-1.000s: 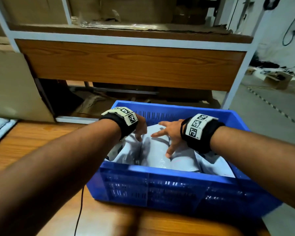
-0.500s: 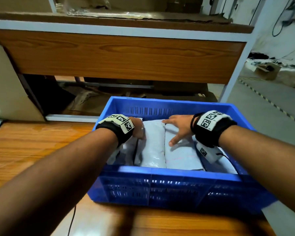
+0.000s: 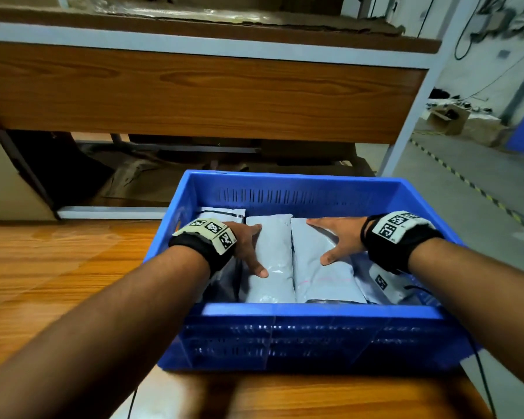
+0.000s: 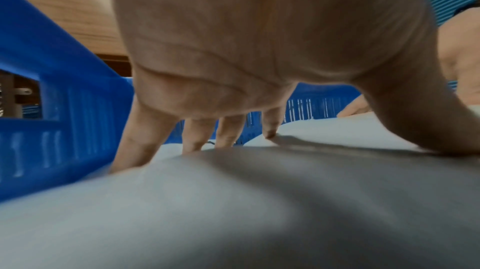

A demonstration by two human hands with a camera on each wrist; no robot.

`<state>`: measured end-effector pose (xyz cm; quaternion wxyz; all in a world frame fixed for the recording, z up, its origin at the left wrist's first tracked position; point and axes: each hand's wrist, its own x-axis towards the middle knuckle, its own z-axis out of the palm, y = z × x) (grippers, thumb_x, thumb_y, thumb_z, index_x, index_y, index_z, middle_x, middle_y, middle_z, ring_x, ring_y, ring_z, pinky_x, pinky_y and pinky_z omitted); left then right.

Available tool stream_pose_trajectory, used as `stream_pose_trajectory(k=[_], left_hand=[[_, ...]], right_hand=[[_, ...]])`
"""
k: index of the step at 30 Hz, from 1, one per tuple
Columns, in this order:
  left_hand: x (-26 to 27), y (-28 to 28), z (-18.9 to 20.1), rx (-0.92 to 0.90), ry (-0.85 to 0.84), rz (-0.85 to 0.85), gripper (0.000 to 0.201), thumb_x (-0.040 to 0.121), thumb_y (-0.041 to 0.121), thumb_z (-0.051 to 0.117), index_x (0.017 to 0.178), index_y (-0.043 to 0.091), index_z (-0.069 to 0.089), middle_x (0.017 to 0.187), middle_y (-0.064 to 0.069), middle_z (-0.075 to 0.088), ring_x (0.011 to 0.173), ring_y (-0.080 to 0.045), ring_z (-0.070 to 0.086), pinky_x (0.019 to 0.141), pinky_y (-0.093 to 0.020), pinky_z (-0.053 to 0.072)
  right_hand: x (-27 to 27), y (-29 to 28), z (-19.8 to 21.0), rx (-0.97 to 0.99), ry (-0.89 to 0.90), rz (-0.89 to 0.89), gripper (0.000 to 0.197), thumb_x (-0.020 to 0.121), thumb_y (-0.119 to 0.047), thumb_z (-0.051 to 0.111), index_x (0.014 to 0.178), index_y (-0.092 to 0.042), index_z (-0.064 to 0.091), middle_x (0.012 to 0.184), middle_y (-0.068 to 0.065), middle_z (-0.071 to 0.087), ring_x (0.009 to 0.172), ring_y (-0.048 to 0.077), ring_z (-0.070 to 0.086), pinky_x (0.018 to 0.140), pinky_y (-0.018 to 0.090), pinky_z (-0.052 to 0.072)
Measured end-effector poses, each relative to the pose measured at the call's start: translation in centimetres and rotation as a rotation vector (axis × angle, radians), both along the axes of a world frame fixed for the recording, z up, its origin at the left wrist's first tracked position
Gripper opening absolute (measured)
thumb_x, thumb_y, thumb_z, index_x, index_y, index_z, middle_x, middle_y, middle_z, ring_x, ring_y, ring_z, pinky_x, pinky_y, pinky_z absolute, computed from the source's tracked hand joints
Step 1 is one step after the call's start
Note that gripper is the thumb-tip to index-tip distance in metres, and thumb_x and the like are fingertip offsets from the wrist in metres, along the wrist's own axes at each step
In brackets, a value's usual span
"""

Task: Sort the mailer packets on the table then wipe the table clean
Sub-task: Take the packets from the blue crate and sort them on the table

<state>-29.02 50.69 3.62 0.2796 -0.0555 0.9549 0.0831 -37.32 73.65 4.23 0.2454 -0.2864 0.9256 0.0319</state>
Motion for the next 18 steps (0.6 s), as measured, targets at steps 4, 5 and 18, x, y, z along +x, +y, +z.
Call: stream_pose_trajectory(k=[4, 5, 18], left_hand=[[0.5, 0.9, -0.4, -0.066, 0.014, -0.051, 0.121, 0.067, 0.067, 0.072, 0.153, 0.030, -0.004, 0.158, -0.011, 0.019, 0.144, -0.031, 0.023, 0.115, -0.043, 0.021], [0.4, 0.9, -0.4, -0.057, 0.017, -0.052, 0.120, 0.067, 0.067, 0.072, 0.153, 0.030, -0.003, 0.158, -0.010, 0.019, 0.144, -0.030, 0.023, 0.115, -0.042, 0.021], [0.8, -1.5, 0.3, 0.043, 0.020, 0.087, 0.106, 0.062, 0.049, 0.085, 0.149, 0.027, 0.029, 0.153, -0.005, 0.034, 0.138, -0.027, 0.034, 0.111, -0.035, 0.028]], right_hand=[[0.2, -0.6, 0.0, 0.019, 0.003, 0.006, 0.103, 0.077, -0.052, 0.072, 0.153, -0.029, 0.007, 0.160, -0.004, 0.014, 0.145, 0.018, 0.019, 0.116, 0.032, 0.015], [0.2, -0.8, 0.4, 0.032, 0.005, 0.002, 0.104, 0.076, -0.053, 0.073, 0.153, -0.031, 0.007, 0.160, -0.005, 0.014, 0.145, 0.018, 0.019, 0.116, 0.034, 0.015], [1.7, -6.5, -0.1, 0.115, 0.041, 0.157, 0.096, 0.076, -0.064, 0.065, 0.151, -0.042, 0.009, 0.159, 0.005, 0.016, 0.145, 0.026, 0.018, 0.115, 0.041, 0.019]])
